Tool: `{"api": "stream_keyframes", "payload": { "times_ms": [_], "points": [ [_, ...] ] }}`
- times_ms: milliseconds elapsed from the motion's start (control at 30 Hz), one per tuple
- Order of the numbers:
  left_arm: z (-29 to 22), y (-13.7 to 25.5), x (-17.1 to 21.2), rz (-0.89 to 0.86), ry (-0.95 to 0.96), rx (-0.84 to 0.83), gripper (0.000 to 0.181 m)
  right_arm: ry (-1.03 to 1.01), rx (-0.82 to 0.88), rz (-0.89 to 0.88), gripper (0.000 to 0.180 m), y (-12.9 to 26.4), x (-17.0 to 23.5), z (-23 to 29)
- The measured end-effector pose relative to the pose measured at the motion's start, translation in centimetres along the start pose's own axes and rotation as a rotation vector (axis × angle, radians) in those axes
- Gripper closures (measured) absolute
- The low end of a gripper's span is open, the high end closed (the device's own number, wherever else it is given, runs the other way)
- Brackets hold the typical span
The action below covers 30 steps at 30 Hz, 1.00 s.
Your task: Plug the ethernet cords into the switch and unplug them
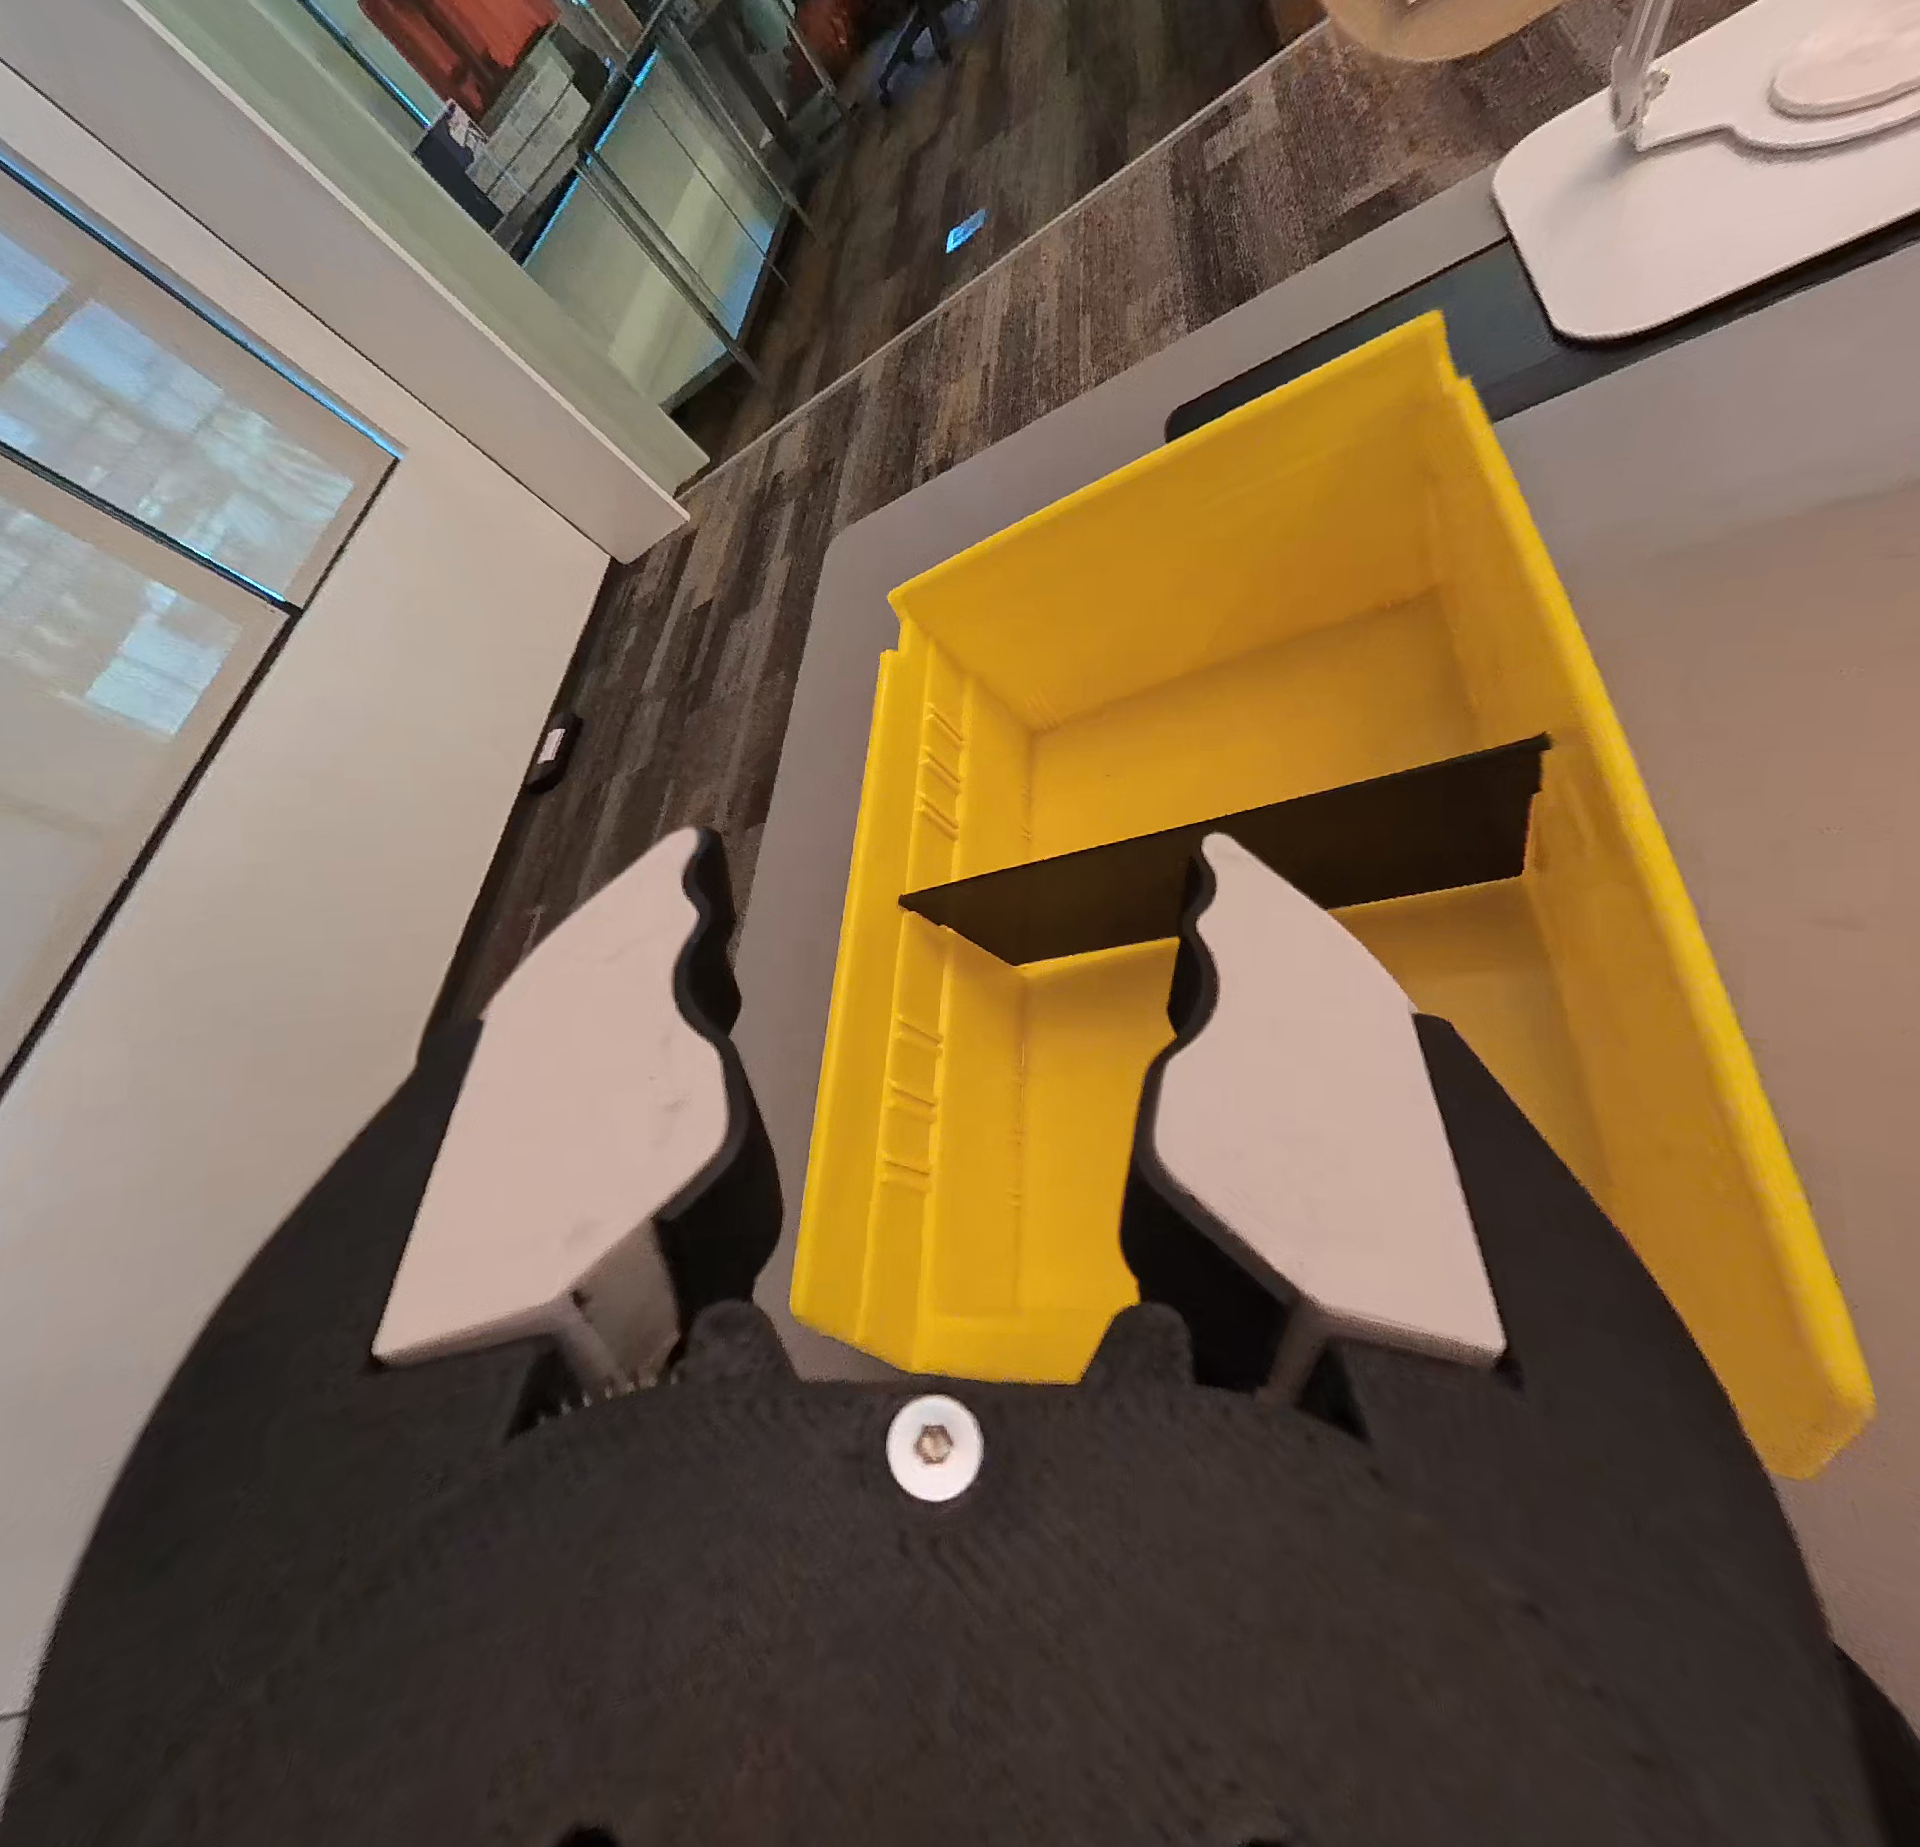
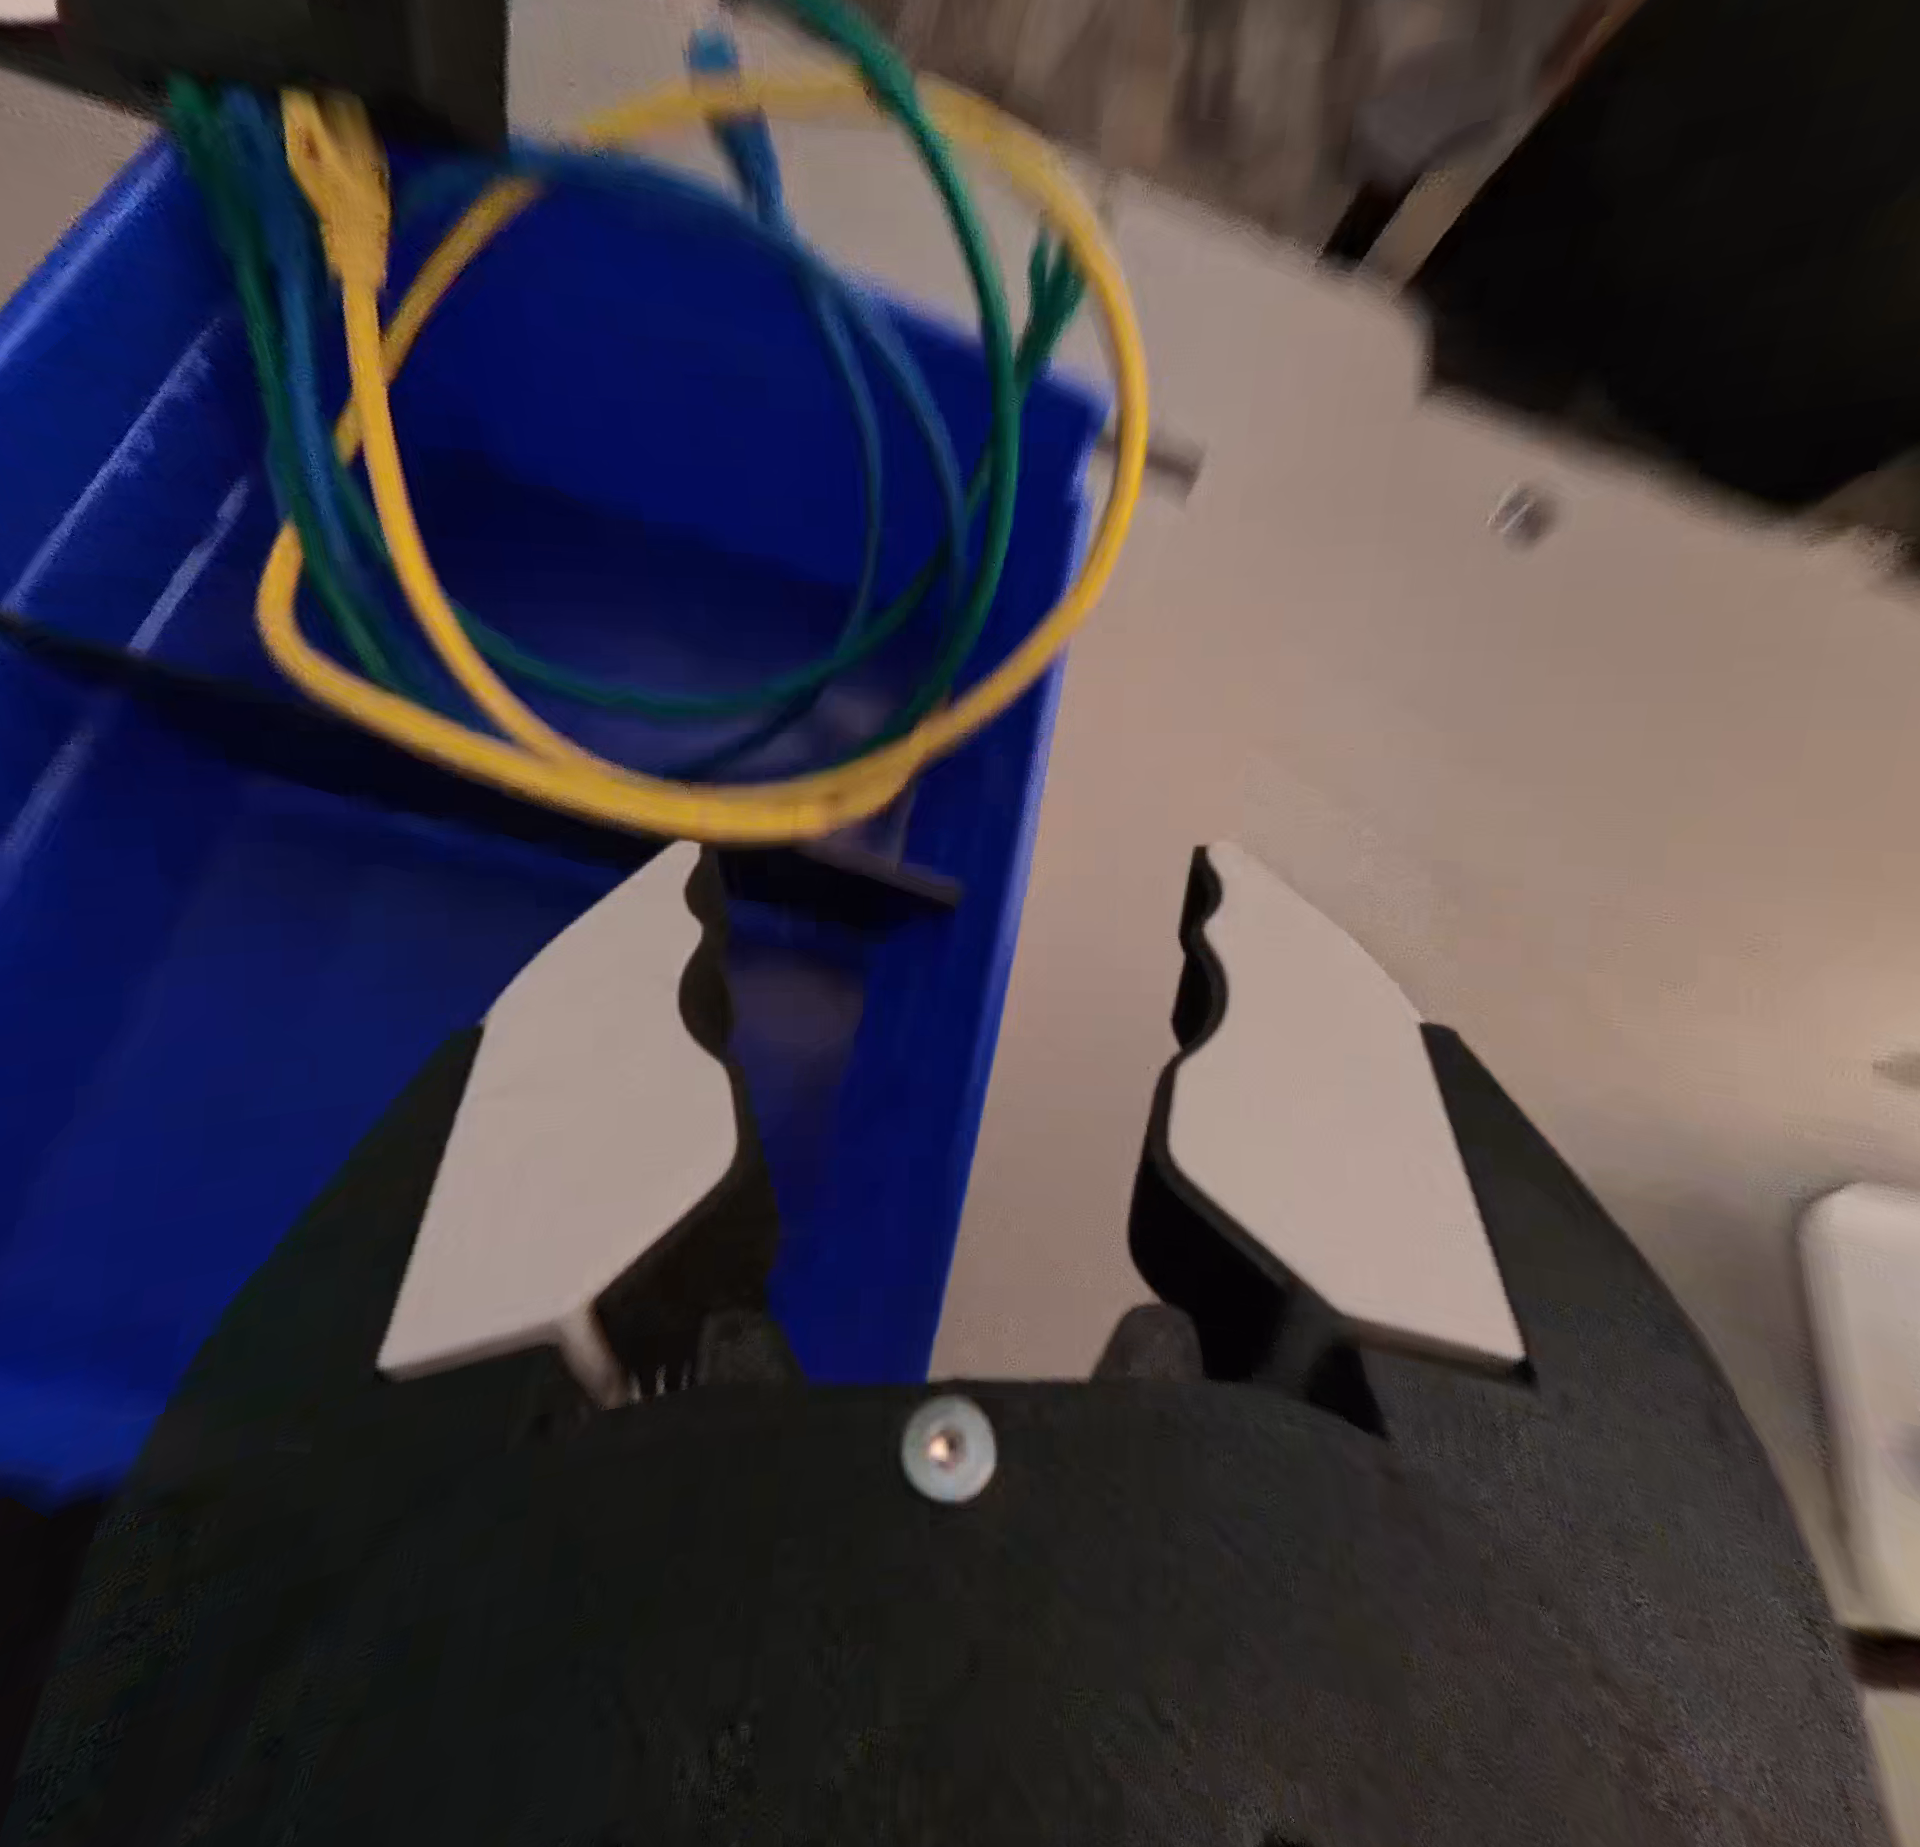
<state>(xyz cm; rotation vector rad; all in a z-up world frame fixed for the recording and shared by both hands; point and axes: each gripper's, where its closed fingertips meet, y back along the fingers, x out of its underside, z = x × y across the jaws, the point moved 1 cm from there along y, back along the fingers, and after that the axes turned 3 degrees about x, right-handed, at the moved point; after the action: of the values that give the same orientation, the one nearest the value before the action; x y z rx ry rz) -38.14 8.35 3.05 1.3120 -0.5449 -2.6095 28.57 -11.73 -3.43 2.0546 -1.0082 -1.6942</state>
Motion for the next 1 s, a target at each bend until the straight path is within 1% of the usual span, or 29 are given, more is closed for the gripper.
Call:
{"api": "stream_keyframes", "payload": {
  "times_ms": [67,133,200,267,300,367,400,433,467,533,567,600,633,667,833,933,1000],
  "points": [
    [0.4,-0.7,1.0,0.03,0.039,0.048,0.097,-0.118,-0.086,0.12,0.093,0.6,3.3,0.0],
    [1.8,-1.6,2.7,0.082,0.129,0.1,0.091,-0.173,-0.126,0.197,0.093,0.9,5.8,0.0],
    [3.6,-2.8,5.3,0.151,0.275,0.166,0.086,-0.207,-0.187,0.293,0.093,0.9,8.1,0.8],
    [4.5,-3.9,8.5,0.243,0.397,0.26,0.085,-0.215,-0.259,0.42,0.096,0.7,10.4,2.3],
    [4.6,-4.4,10.0,0.283,0.431,0.304,0.085,-0.202,-0.268,0.483,0.101,0.6,11.5,2.7],
    [4.2,-5.1,12.6,0.341,0.472,0.385,0.091,-0.143,-0.266,0.571,0.121,0.4,13.1,3.1],
    [3.7,-5.4,13.7,0.367,0.482,0.426,0.095,-0.16,-0.273,0.545,0.135,0.4,12.7,3.2],
    [3.0,-5.5,14.7,0.396,0.483,0.472,0.102,-0.178,-0.296,0.526,0.16,0.4,12.4,3.5],
    [2.3,-5.6,15.7,0.428,0.479,0.516,0.107,-0.192,-0.305,0.532,0.167,0.5,12.3,3.7],
    [1.0,-6.0,17.2,0.484,0.467,0.586,0.116,-0.19,-0.311,0.563,0.168,0.5,12.6,3.7],
    [0.2,-6.1,17.2,0.485,0.482,0.651,0.117,-0.173,-0.31,0.566,0.169,0.6,12.6,3.7],
    [-0.7,-6.0,16.8,0.474,0.524,0.73,0.124,-0.158,-0.306,0.567,0.17,0.6,12.6,3.6],
    [-1.2,-5.9,16.3,0.459,0.561,0.789,0.14,-0.157,-0.3,0.57,0.17,0.6,12.6,3.6],
    [-1.4,-6.0,16.0,0.444,0.577,0.808,0.144,-0.156,-0.3,0.57,0.171,0.6,12.5,3.8],
    [-2.0,-6.1,15.1,0.411,0.514,0.81,0.146,-0.101,-0.314,0.56,0.169,1.5,12.3,6.0],
    [-3.8,-5.2,14.3,0.419,0.429,0.827,0.15,-0.085,-0.32,0.555,0.168,1.9,12.1,7.6],
    [-5.4,-4.6,13.4,0.421,0.374,0.831,0.15,-0.088,-0.319,0.553,0.167,2.0,11.7,8.7]
  ]
}}
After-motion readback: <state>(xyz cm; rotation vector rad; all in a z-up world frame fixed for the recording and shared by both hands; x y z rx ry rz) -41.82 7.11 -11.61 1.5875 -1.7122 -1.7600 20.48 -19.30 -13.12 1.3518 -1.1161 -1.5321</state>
